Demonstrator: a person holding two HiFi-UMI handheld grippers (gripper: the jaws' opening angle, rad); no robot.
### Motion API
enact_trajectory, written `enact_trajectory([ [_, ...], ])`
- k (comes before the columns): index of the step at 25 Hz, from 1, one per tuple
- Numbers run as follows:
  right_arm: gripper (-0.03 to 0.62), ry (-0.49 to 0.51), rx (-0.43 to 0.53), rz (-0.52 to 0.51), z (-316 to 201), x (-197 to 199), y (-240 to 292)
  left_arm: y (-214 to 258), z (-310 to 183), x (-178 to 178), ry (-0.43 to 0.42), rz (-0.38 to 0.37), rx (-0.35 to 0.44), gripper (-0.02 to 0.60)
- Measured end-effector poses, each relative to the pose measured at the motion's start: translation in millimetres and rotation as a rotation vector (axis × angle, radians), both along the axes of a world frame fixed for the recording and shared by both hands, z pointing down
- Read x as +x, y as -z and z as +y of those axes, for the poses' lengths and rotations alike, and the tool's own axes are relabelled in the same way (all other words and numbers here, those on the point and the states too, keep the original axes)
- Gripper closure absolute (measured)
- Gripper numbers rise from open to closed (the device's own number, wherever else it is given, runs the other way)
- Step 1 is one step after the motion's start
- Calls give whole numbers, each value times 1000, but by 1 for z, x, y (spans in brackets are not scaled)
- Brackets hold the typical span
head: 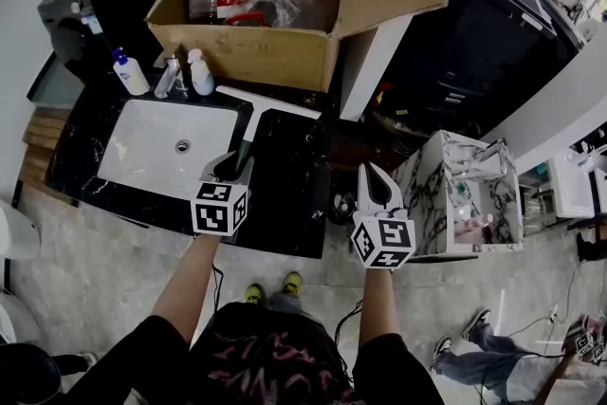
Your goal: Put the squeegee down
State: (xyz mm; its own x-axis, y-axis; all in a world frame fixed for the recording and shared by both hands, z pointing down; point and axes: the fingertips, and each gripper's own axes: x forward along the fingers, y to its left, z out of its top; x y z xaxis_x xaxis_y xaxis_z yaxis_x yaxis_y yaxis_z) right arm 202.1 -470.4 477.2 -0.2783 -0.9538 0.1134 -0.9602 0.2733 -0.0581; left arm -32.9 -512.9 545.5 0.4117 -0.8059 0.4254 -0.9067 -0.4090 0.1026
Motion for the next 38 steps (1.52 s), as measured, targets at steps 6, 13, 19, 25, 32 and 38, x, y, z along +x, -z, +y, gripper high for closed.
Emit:
enact_trajectory([
  [6,592,0,-17,0,0,5,-8,-30,3,7,-8,-22,-70,480],
  [13,592,1,-28,0,-3,6,-14,-54,3,12,4,-32,-152,480],
  [19,592,-1,-44,8,-5,11,-21,-77,6,14,13,-38,-224,480],
  [25,592,-4,-57,12,-8,18,-29,-93,7,17,18,-47,-267,480],
  [32,592,7,-75,19,-12,19,-37,-108,9,24,18,-41,-311,480],
  [38,592,5,-77,18,-15,23,-38,-115,11,28,13,-52,-333,479],
])
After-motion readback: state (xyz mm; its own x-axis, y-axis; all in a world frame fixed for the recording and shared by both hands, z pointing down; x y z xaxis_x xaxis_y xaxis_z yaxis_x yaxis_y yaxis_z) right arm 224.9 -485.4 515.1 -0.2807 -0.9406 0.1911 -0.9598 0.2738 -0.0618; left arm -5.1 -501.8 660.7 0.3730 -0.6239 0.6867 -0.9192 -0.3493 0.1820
